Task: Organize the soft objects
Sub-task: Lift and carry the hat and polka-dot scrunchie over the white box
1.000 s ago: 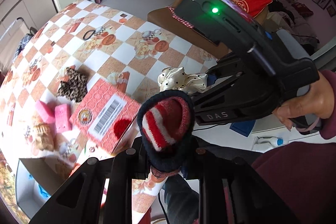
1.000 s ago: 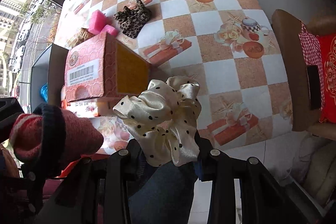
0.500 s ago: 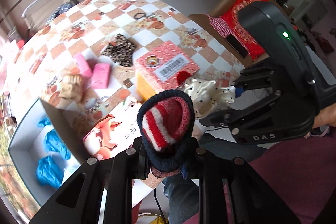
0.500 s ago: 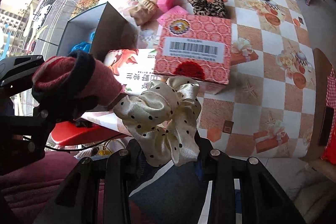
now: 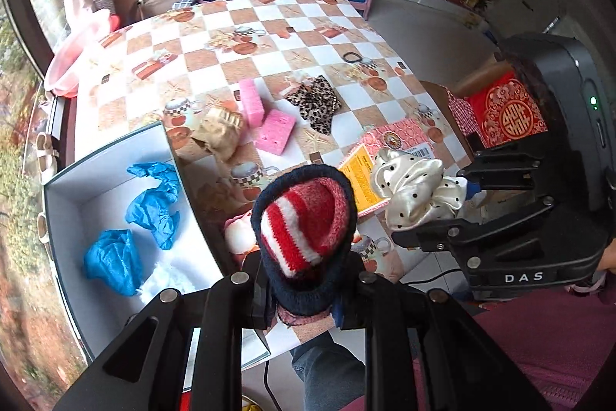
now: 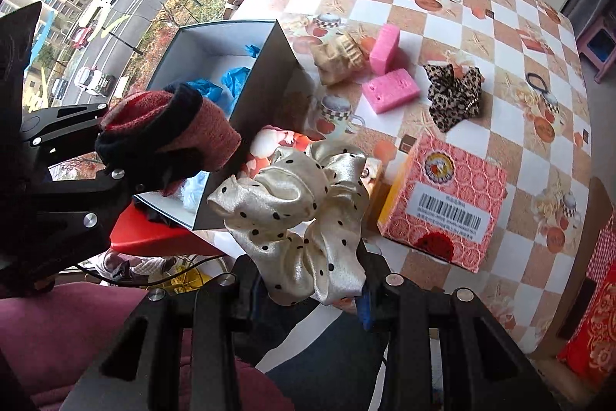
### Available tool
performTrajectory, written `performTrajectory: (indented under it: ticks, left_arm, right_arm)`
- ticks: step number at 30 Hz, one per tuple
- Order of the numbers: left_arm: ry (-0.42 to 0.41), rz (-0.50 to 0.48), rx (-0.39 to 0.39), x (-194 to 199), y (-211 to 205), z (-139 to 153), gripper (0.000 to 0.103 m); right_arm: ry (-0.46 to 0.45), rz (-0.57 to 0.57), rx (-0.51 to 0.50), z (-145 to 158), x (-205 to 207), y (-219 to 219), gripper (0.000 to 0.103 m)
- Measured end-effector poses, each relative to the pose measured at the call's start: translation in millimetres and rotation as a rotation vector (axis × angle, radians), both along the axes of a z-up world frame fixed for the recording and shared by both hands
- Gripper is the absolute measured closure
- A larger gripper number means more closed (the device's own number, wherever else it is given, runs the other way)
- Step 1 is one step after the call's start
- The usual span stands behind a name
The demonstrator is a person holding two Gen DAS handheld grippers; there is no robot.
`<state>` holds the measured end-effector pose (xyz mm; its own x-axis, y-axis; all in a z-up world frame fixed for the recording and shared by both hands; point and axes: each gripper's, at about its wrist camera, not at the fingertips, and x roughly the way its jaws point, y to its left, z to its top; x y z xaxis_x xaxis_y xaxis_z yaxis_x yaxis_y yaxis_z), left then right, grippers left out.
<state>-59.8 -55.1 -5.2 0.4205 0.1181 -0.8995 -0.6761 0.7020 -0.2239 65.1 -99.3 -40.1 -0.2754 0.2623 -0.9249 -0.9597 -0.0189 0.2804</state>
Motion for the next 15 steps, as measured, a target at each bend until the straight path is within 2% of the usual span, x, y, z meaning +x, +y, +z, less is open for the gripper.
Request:
performTrajectory:
  ticks: [11,15]
  left_arm:
    - [-0.022,0.171,-0.009,-42.2,15.7,-2.3,0.08]
    - [-0.005,0.251,-0.007,-58.0,21.6,-5.8,0.08]
  right_arm:
    - [0.0,0.132,0.021,13.0,-40.8,39.2,0.065]
    - [-0.008,0.179,0.02,13.7,-55.2,48.6,0.065]
